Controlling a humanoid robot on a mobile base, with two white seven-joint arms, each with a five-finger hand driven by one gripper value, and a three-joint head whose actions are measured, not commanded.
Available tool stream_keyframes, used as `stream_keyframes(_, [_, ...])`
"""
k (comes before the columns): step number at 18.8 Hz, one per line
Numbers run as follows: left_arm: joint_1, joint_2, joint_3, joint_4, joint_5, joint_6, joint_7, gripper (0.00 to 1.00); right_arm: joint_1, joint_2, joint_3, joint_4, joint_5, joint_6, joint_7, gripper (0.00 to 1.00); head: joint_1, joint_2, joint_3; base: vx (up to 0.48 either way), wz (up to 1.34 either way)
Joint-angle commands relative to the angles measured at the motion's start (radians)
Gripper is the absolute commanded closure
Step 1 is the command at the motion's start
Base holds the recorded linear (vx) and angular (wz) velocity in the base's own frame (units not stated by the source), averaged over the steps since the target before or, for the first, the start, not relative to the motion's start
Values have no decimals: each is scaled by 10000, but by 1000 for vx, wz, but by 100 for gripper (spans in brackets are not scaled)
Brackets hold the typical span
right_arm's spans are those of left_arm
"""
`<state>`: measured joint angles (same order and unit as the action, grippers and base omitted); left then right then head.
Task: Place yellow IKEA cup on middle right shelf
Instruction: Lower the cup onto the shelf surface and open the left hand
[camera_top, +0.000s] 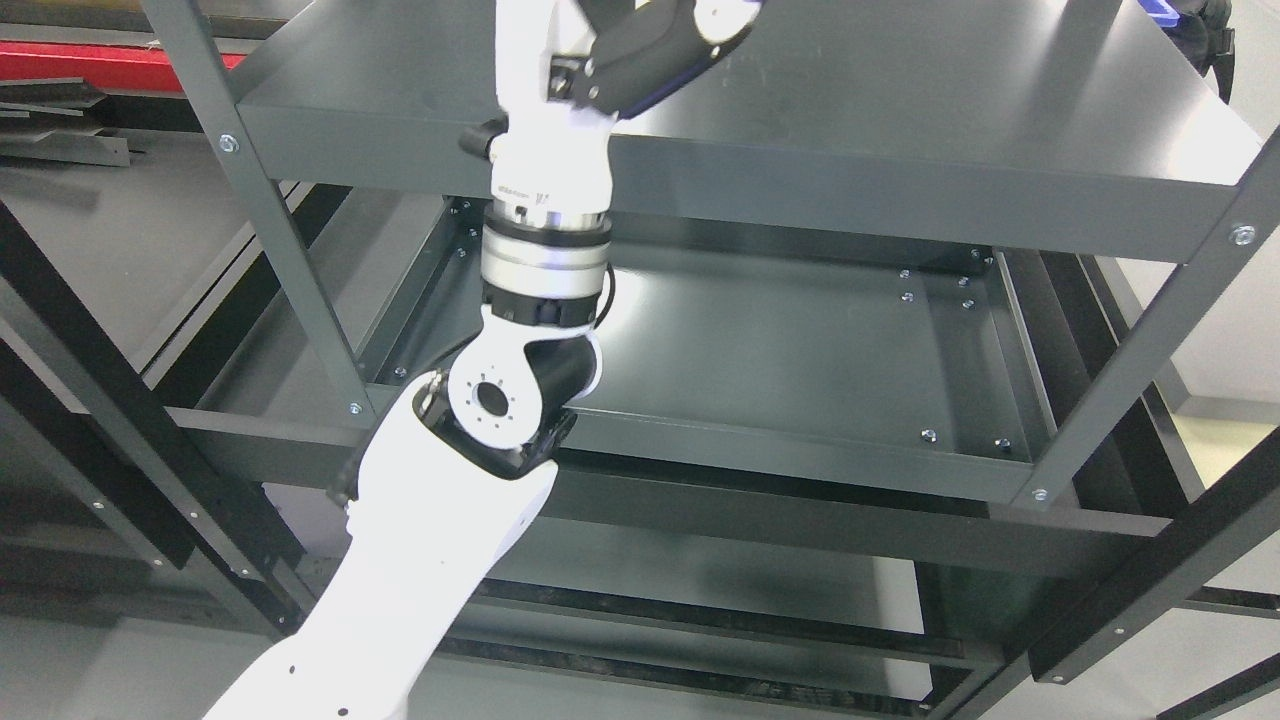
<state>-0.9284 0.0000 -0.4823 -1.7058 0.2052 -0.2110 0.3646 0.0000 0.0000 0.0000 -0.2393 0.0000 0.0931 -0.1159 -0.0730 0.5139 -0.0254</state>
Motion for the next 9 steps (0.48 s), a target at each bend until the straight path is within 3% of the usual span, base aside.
stream_keyframes(1, [-1222, 174, -408, -77, 341, 3097, 1473, 100, 138, -175, 168, 0, -245, 5, -7, 1, 0, 0, 0, 18, 0])
stream_keyframes(6, [-1591, 174, -408, 15, 1059, 6093, 2502, 99, 138, -175, 168, 0, -245, 5, -7, 1, 0, 0, 0, 23, 1])
stream_keyframes(9, [-1668, 174, -561, 229, 1827, 6910, 3210, 98, 138, -175, 168, 0, -245, 5, -7, 1, 0, 0, 0, 7, 0])
